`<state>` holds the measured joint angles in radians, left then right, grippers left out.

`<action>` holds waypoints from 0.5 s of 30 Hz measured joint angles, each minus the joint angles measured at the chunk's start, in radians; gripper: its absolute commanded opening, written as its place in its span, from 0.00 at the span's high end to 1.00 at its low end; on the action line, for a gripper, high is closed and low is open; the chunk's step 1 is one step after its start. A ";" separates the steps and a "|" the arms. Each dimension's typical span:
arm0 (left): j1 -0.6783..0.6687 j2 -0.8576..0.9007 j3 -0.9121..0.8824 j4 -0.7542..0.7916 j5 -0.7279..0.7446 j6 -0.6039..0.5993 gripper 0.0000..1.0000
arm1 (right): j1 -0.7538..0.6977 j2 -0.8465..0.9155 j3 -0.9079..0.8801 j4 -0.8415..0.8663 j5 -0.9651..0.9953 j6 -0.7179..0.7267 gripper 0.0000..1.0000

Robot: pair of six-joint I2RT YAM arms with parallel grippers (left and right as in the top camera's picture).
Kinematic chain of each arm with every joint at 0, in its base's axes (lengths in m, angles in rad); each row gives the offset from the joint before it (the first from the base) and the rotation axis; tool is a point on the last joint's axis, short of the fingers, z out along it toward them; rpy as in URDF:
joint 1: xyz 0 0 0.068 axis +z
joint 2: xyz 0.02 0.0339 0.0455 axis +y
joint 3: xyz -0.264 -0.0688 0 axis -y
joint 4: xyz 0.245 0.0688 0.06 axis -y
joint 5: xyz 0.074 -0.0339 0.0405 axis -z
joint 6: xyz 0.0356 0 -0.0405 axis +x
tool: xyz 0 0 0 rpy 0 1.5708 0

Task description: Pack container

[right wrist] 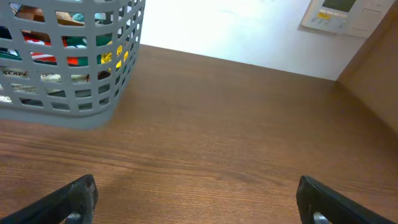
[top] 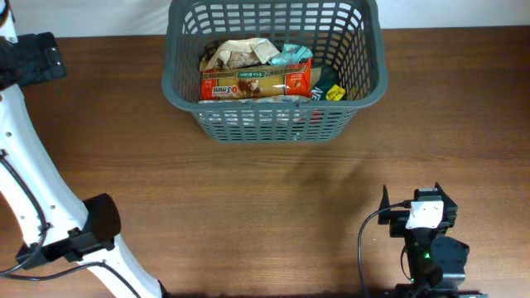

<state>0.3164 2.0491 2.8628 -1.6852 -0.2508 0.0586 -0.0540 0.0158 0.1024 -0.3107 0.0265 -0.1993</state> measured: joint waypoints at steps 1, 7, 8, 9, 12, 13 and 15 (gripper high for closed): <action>0.000 0.000 0.000 0.000 0.000 0.000 0.01 | 0.000 0.000 0.000 0.000 0.000 0.000 0.01; -0.003 -0.001 -0.001 0.000 0.000 0.000 0.01 | 0.000 0.000 0.000 0.000 0.000 0.000 0.01; -0.006 -0.004 -0.007 0.000 0.000 0.000 0.01 | 0.000 0.000 0.000 0.000 0.000 0.000 0.01; -0.012 -0.014 -0.023 0.001 0.000 0.000 0.01 | 0.000 0.000 0.000 0.000 0.000 0.000 0.01; -0.043 -0.066 -0.110 -0.001 0.000 0.000 0.01 | 0.000 0.000 0.000 0.001 0.000 0.000 0.01; -0.058 -0.092 -0.150 0.004 0.000 0.000 0.01 | 0.000 0.000 0.000 0.001 0.000 0.001 0.01; -0.092 -0.163 -0.259 0.055 0.004 -0.001 0.01 | 0.000 0.000 0.000 0.001 0.000 0.000 0.01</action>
<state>0.2249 1.8866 2.6038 -1.6299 -0.2466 0.0574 -0.0540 0.0158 0.1024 -0.3096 0.0265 -0.1989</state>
